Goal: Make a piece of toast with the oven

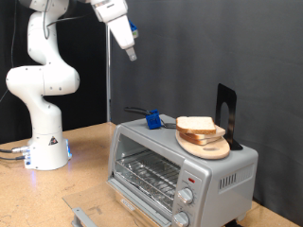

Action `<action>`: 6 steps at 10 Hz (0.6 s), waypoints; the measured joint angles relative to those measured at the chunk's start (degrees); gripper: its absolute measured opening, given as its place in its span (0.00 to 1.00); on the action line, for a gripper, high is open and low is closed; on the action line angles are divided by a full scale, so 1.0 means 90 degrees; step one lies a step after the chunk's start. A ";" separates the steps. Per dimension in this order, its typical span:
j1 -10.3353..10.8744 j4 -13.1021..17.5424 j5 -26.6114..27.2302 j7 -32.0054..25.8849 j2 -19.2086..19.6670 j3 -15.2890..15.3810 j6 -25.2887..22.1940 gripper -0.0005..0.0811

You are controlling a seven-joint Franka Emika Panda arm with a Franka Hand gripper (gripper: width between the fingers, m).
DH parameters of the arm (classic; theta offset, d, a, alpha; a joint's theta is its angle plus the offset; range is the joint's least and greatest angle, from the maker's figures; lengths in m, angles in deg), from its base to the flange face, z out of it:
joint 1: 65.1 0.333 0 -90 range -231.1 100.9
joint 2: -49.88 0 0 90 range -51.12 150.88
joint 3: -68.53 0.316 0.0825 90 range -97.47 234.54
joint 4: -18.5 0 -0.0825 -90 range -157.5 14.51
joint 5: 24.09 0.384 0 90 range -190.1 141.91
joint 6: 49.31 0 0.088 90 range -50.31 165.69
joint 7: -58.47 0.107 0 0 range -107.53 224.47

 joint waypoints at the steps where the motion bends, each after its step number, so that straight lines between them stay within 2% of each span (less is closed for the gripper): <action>1: -0.0006 -0.0019 -0.0006 0.0349 -0.0064 0.0238 0.0054 0.85; 3: -0.0018 -0.0035 0.0002 0.0907 -0.0094 0.0612 0.0176 0.85; 6: -0.0032 -0.0098 0.0032 0.1030 -0.0008 0.0927 0.0646 0.85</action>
